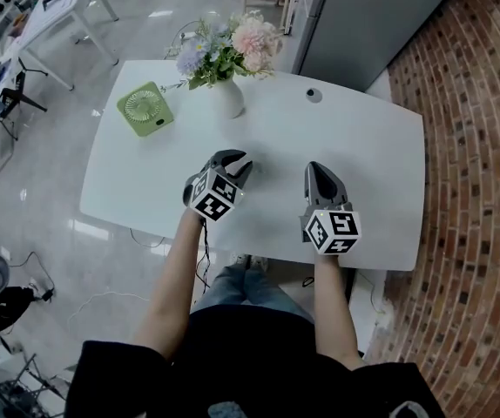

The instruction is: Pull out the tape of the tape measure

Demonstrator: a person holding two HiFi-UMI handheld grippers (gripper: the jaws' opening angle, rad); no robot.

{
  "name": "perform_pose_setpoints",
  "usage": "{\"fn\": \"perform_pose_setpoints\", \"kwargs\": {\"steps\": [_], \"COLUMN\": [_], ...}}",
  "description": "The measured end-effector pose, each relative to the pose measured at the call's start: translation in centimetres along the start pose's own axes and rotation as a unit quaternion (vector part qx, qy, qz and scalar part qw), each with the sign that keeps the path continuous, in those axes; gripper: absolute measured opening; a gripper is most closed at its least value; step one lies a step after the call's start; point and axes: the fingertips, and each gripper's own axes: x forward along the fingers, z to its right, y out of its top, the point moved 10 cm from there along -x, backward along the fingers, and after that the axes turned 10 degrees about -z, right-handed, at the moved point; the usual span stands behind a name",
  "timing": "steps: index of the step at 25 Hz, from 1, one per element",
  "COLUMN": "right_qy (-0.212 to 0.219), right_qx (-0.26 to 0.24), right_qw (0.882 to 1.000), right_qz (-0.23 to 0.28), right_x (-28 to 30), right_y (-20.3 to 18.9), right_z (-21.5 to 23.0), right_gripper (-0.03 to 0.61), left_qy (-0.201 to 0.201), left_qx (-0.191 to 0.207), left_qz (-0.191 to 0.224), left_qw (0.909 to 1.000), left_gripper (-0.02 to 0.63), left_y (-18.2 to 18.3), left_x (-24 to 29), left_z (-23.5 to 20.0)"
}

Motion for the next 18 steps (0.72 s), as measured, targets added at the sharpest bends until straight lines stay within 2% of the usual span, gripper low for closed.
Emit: {"fn": "perform_pose_setpoints", "kwargs": {"steps": [3,6,12,18], "right_qy": [0.004,0.007,0.012,0.014], "right_qx": [-0.001,-0.002,-0.001,0.001], "right_qw": [1.000,1.000,1.000,0.999], "right_qz": [-0.005,-0.012,-0.021,-0.029], "right_x": [0.7,1.3,2.4,3.2], "right_y": [0.0,-0.1,0.0,0.0], "right_z": [0.2,0.2,0.5,0.9], "right_gripper": [0.003,0.003,0.003,0.003], "left_qy": [-0.033,-0.053,-0.091,-0.126], "left_qx": [0.042,0.075,0.116,0.134], "left_qz": [-0.031,-0.058,-0.089,-0.105], "left_qw": [0.9981,0.9941,0.9850,0.9773], "left_gripper": [0.149,0.150,0.150,0.150], "left_y": [-0.1,-0.2,0.0,-0.1], "left_x": [1.2,2.2,4.0,5.4], "left_z": [0.0,-0.1,-0.5,-1.0]}}
